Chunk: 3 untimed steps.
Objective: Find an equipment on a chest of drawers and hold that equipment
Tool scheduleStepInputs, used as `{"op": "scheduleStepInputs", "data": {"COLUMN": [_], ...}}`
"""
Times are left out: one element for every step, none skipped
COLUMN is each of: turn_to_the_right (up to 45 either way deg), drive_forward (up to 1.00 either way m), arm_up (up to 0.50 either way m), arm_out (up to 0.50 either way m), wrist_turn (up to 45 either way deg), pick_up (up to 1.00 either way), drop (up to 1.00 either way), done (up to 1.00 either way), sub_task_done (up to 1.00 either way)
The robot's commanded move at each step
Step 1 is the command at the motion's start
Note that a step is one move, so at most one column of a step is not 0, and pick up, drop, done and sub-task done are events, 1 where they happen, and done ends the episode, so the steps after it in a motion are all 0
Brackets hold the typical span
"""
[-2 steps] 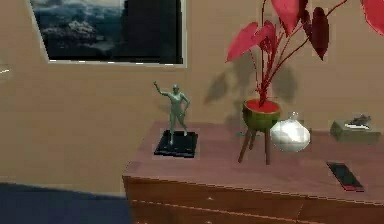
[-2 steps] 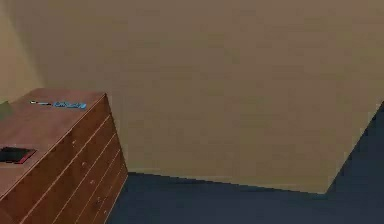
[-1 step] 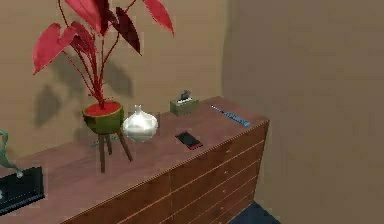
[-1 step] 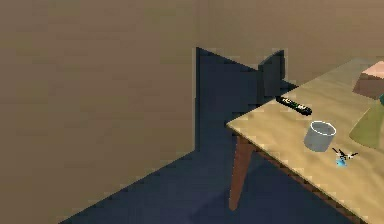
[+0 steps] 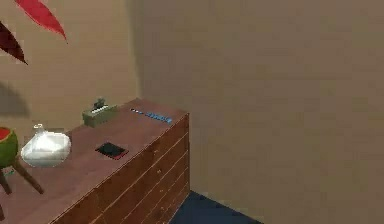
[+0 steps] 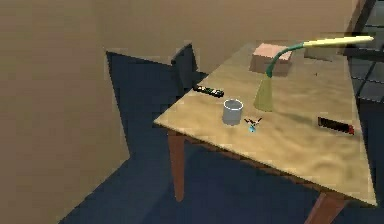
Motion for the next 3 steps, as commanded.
{"op": "scheduleStepInputs", "data": {"turn_to_the_right": [0.0,24.0,0.0], "drive_forward": [0.4,0.0,0.05], "arm_up": [0.0,0.0,0.0], "arm_out": [0.0,0.0,0.0], "wrist_turn": [0.0,0.0,0.0], "pick_up": [0.0,0.0,0.0], "drop": [0.0,0.0,0.0], "done": [0.0,0.0,0.0], "sub_task_done": [0.0,0.0,0.0]}}
